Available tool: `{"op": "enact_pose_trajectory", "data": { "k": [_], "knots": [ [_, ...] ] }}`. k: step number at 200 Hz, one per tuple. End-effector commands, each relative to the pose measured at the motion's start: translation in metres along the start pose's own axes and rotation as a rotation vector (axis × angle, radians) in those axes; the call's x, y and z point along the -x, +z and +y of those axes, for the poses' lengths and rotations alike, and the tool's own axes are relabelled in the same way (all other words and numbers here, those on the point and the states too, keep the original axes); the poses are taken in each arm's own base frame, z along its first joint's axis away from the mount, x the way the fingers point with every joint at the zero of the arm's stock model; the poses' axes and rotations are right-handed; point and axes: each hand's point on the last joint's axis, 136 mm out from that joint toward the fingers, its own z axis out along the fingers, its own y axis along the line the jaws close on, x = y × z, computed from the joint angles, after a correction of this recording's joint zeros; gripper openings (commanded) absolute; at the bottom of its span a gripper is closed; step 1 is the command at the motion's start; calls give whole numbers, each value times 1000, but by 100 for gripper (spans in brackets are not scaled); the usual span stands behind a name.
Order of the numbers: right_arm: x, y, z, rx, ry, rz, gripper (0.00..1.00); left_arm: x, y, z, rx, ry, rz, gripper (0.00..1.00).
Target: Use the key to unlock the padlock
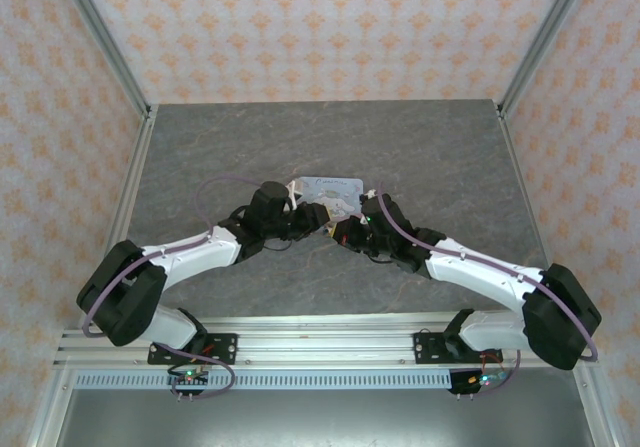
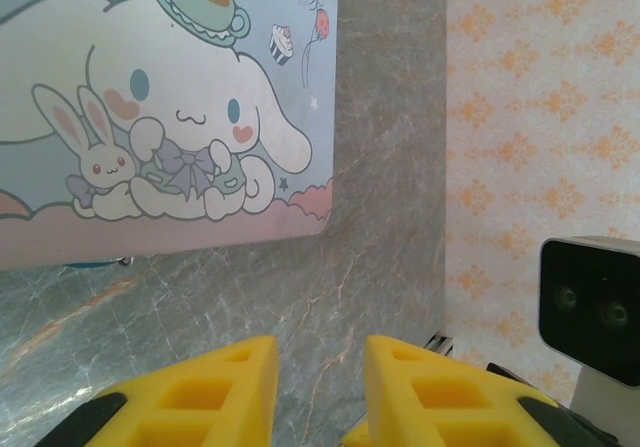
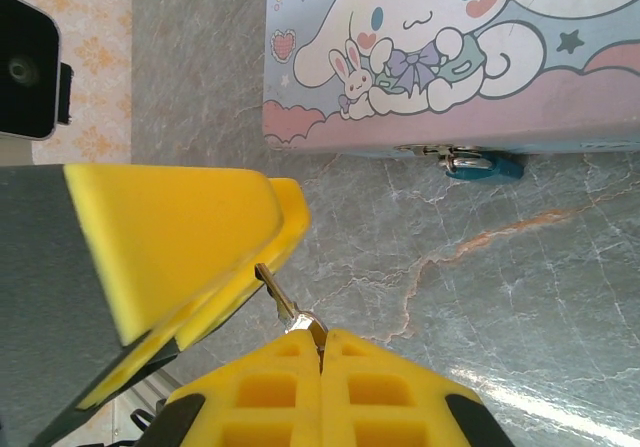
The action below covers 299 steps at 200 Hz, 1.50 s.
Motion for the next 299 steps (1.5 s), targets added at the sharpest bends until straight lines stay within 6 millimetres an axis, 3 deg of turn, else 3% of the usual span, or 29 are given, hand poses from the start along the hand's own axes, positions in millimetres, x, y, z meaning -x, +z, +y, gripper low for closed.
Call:
{"op": "enact_pose_trajectory", "data": {
  "k": [1, 109, 134, 156, 167, 181, 200, 230, 247, 258, 276, 289, 299],
  "knots": [
    [13, -3, 14, 40, 7, -40, 0, -3, 4, -3, -16, 3, 6, 28],
    [11, -2, 9, 36, 16, -35, 0, -3, 5, -3, -2, 10, -5, 16],
    [10, -2, 8, 36, 17, -33, 0, -3, 6, -4, -2, 14, -5, 11],
    [10, -2, 7, 35, 17, -32, 0, -3, 6, -4, 5, 19, -5, 0],
    [11, -3, 7, 31, 18, -36, 0, -2, 6, -3, 15, 20, -9, 0],
    [17, -9, 3, 19, 35, -59, 22, 1, 5, -2, 30, 27, -24, 0],
    [26, -20, 0, 28, 76, -81, 40, 7, 1, -4, 51, 54, -47, 0],
    [42, -36, -5, 44, 151, -97, 50, 18, -10, -20, 53, 102, -90, 0],
    [53, -43, 4, 71, 170, -98, 56, 24, -17, -32, 36, 121, -109, 0],
    [62, -48, 14, 90, 177, -107, 68, 28, -21, -41, 22, 136, -122, 0],
    [77, -55, 32, 131, 195, -131, 77, 35, -26, -54, -2, 161, -144, 0],
    [86, -58, 43, 166, 210, -146, 96, 40, -29, -61, -19, 174, -157, 0],
    [91, -56, 49, 187, 221, -152, 99, 45, -30, -64, -28, 180, -170, 0]
  ]
}}
